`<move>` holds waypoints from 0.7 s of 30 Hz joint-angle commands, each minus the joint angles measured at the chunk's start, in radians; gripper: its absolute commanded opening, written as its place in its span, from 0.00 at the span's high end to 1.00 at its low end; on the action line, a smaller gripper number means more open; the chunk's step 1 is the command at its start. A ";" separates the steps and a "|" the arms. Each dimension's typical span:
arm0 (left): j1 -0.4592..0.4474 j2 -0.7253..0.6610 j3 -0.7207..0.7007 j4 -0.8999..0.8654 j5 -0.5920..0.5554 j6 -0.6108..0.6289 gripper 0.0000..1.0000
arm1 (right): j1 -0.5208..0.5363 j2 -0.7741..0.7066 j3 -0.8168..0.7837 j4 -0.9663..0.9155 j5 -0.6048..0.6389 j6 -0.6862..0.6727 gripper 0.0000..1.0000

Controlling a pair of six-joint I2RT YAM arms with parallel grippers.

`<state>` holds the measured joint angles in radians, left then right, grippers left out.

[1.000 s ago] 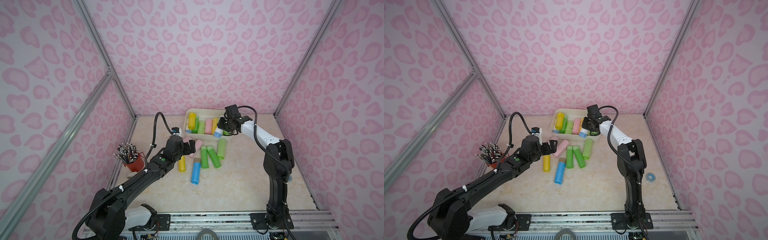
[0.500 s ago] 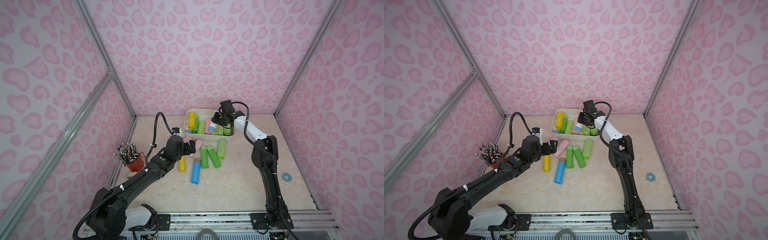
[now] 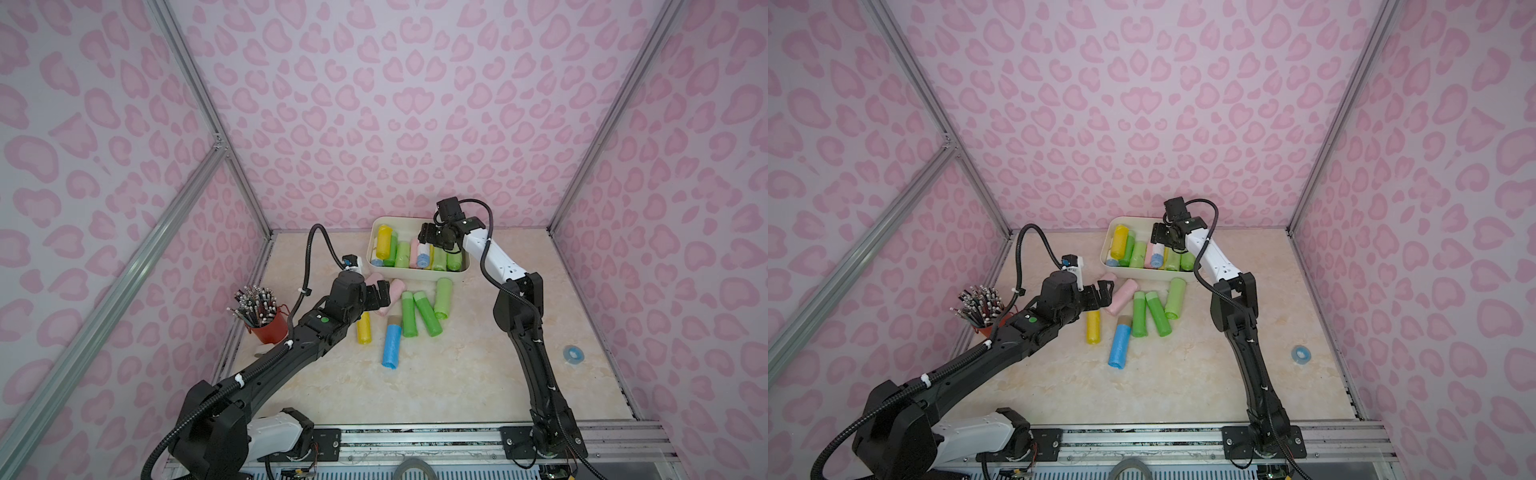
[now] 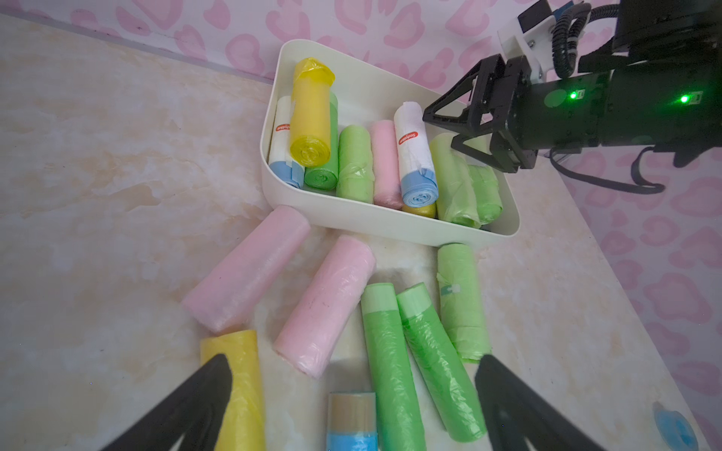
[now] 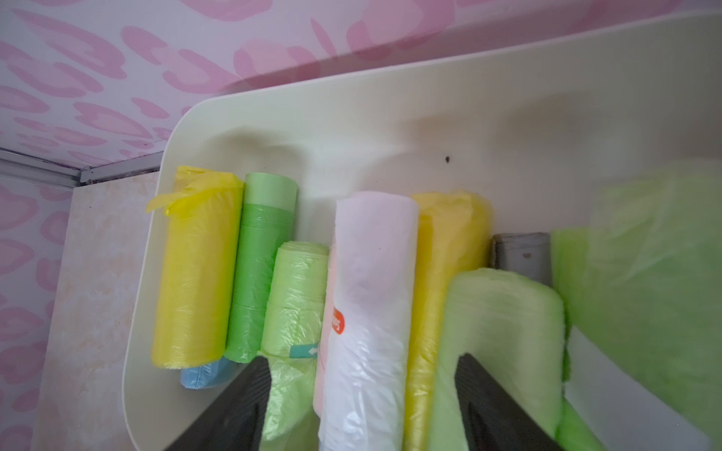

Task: Put the roll of trash bags into the storage box
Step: Place the roll of trash bags in the storage box.

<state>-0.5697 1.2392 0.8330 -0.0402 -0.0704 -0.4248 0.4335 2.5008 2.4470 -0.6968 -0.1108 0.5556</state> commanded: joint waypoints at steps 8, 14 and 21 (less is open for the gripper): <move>0.001 -0.024 0.015 -0.028 -0.013 -0.017 0.00 | 0.008 -0.142 -0.065 -0.056 0.038 -0.056 0.10; 0.000 -0.056 -0.003 -0.043 -0.025 -0.036 0.00 | 0.034 -0.368 -0.348 0.028 0.200 -0.155 0.10; -0.003 -0.098 -0.034 -0.044 -0.017 -0.050 0.00 | 0.042 -0.770 -0.925 0.311 0.232 -0.135 0.10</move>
<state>-0.5701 1.1530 0.8078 -0.0845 -0.0845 -0.4629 0.4721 1.8084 1.6508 -0.5236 0.0803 0.4255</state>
